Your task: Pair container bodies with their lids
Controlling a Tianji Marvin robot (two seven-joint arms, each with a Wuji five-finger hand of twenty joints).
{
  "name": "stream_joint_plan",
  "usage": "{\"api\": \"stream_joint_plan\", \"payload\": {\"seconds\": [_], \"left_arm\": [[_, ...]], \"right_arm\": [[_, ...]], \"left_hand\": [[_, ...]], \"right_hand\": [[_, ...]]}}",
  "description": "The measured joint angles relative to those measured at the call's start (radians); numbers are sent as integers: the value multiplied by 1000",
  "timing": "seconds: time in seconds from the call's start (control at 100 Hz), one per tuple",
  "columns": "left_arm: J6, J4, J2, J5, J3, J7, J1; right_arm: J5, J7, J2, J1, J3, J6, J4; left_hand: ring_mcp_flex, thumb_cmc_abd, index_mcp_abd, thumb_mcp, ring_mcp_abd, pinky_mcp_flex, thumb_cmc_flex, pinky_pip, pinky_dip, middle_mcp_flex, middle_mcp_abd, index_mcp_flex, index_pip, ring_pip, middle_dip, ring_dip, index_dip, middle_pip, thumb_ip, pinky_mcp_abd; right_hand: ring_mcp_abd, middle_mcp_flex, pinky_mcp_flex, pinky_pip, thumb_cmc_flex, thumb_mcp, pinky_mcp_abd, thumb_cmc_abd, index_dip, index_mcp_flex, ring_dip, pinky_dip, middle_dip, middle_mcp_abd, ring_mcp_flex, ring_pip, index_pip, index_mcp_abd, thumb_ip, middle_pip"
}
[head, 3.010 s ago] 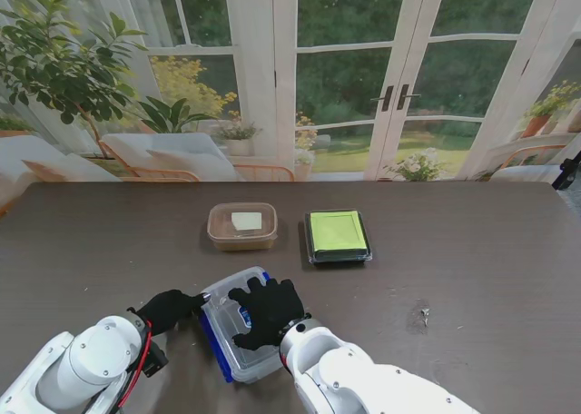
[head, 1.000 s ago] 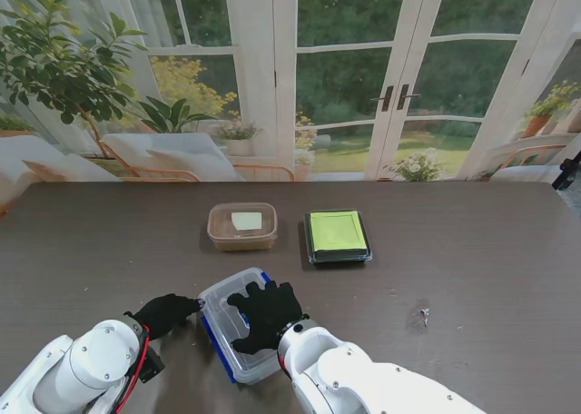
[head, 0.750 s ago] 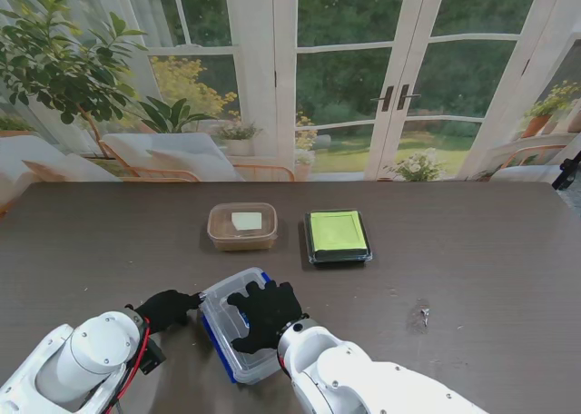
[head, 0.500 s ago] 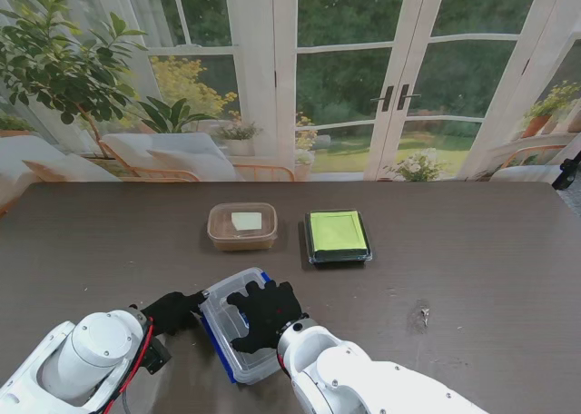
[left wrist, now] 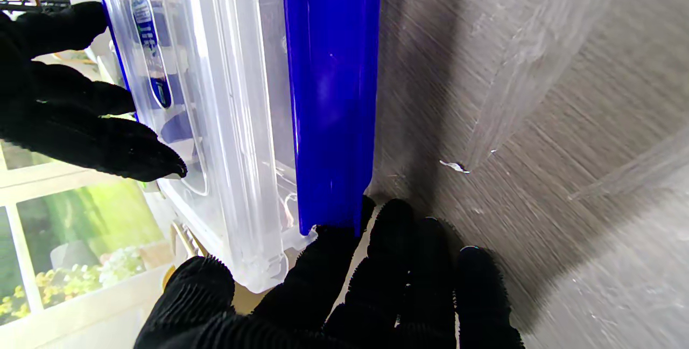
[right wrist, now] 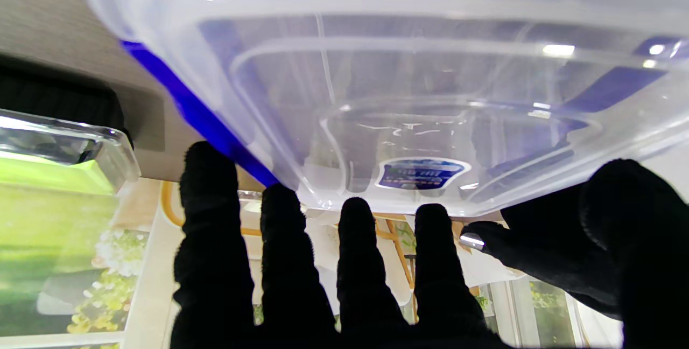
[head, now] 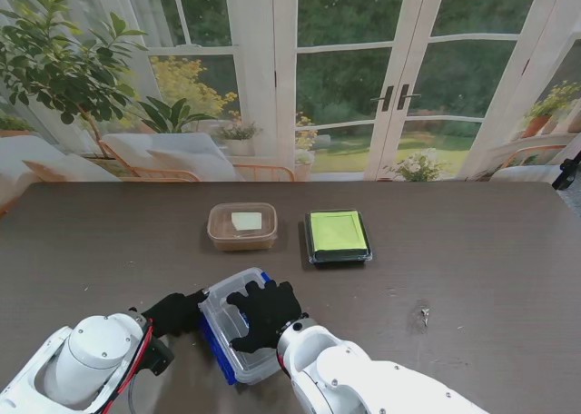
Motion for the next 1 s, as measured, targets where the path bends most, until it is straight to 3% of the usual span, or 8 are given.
{"api": "stream_joint_plan", "payload": {"seconds": [0.1,0.25,0.44,0.69,0.83,0.84,0.85,1.0], "left_arm": [[-10,-7,-12,-12,-12,29,20],[-28,-21,-30,-44,-35,70,56],[-45,-36,-49,-83,-54,125,90],[-63,-54,-69,-160,-71,182,125],[-58,-66,-71,-149,-72,180,134],[-57,-67,-71,-147,-72,179,134],[-55,-68,-71,-144,-72,179,135],[-40,-80,-71,-132,-71,174,139]], "right_arm": [[1,1,0,1,0,1,-1],[1,2,0,2,-2,1,-1],[0,8,0,4,-5,1,-3],[3,17,1,7,-6,1,-6],[7,15,2,4,-3,-4,-8],[7,15,2,3,-3,-5,-8],[7,15,2,3,-2,-6,-9],[13,10,4,-18,19,-25,-18]], "left_hand": [[9,0,14,-1,-1,0,4,-4,0,2,0,91,92,-15,-25,-2,79,-16,0,-24],[36,0,47,-1,-1,4,10,-4,0,31,0,140,164,-61,-50,-5,141,-43,0,-37],[62,-1,48,-1,7,17,10,-5,0,42,5,141,181,-114,-52,-10,148,-55,0,-32],[65,-4,85,-1,63,19,10,-16,0,42,52,112,143,-179,-54,-42,148,-62,0,34],[87,-26,91,-7,84,52,36,-40,1,42,64,100,126,-188,-54,-50,148,-63,-2,66],[87,-26,92,0,84,53,40,-41,1,42,64,100,125,-188,-54,-50,148,-63,-11,68],[87,-26,92,1,84,54,40,-42,1,42,65,100,124,-188,-54,-50,148,-63,-1,68],[87,-45,110,0,87,57,59,-63,1,44,67,90,117,-188,-54,-50,148,-63,-2,78]], "right_hand": [[-26,0,-3,-16,-15,1,0,0,0,0,0,-1,0,0,0,0,0,0,0,0],[-35,0,-13,-22,-17,-9,0,11,0,0,0,-1,0,0,-1,0,0,0,0,0],[-35,0,-13,-22,-15,-12,1,12,1,0,0,-1,0,0,-1,0,-1,0,0,0],[-31,0,-25,-22,-10,-13,6,14,1,0,-1,-1,0,0,-11,-1,-2,0,0,0],[-20,0,-34,-23,-38,-3,17,23,7,1,-2,-1,0,1,-12,-7,-2,1,0,0],[-19,0,-35,-23,-39,-13,17,35,8,1,-3,-1,0,1,-12,-7,-2,1,0,0],[-18,0,-35,-23,-42,-10,18,46,12,1,-4,-1,0,1,-12,-7,-2,1,0,0],[-6,2,-64,-23,-54,-51,34,103,15,17,-15,-1,0,11,-12,-23,19,9,0,0]]}}
